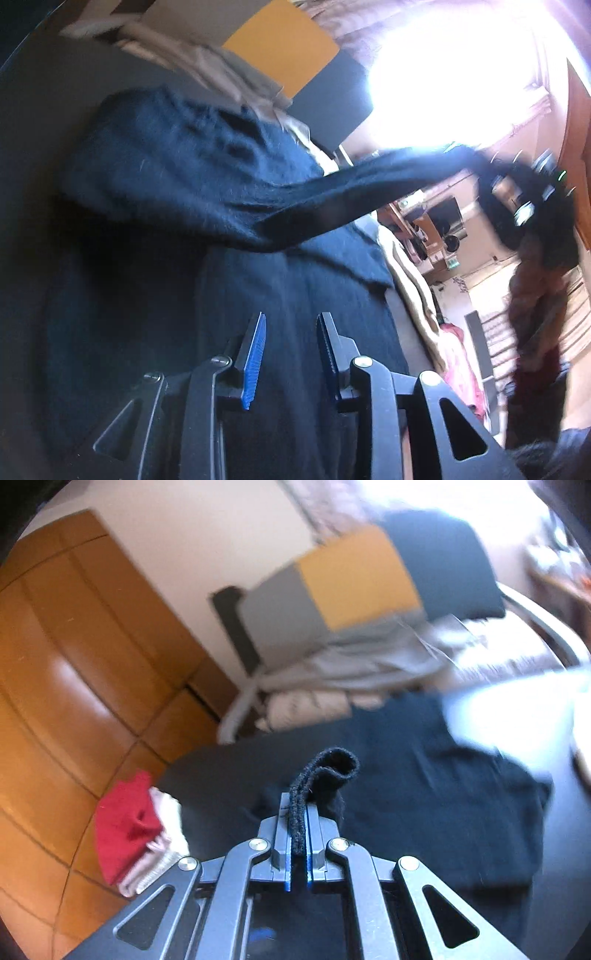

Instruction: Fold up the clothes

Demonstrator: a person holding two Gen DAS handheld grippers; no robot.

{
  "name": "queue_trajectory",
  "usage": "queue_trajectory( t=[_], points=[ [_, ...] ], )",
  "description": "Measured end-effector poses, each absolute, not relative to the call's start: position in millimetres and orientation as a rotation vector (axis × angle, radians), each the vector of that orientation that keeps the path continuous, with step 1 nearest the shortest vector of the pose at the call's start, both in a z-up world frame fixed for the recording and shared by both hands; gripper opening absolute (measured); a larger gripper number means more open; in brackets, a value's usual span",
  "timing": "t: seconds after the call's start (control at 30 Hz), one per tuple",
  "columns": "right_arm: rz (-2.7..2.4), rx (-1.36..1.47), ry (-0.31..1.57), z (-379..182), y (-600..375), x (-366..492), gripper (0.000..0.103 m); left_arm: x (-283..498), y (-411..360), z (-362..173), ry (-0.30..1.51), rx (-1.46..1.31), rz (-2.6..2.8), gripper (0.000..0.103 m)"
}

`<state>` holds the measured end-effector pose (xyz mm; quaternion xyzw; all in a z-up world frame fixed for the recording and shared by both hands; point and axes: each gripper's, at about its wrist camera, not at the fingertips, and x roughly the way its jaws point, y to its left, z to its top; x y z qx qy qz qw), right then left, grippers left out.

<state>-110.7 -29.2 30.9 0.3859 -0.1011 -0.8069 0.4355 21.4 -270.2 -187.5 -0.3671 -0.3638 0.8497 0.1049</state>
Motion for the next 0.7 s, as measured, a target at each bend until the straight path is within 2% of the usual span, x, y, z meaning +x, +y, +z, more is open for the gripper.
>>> queue_trajectory(
  t=[0.23, 0.37, 0.47, 0.6, 0.7],
  points=[
    [-1.982, 0.746, -0.139, 127, -78, -129, 0.005, -32, -307, -174, -1.081, -1.077, 2.723, 0.029],
    [-2.058, 0.675, -0.101, 137, -53, -143, 0.005, -28, -336, -177, -1.149, -1.085, 2.821, 0.029],
    [-2.139, 0.774, -0.165, 92, -9, -167, 0.005, -12, -347, -187, -1.176, -1.12, 2.82, 0.029],
    [-2.206, 1.085, -0.288, -20, 49, -197, 0.005, 3, -348, -194, -1.158, -1.155, 2.804, 0.029],
    [-2.224, 1.263, -0.356, -92, 78, -198, 0.005, 11, -353, -201, -1.214, -1.147, 2.763, 0.029]
  ],
)
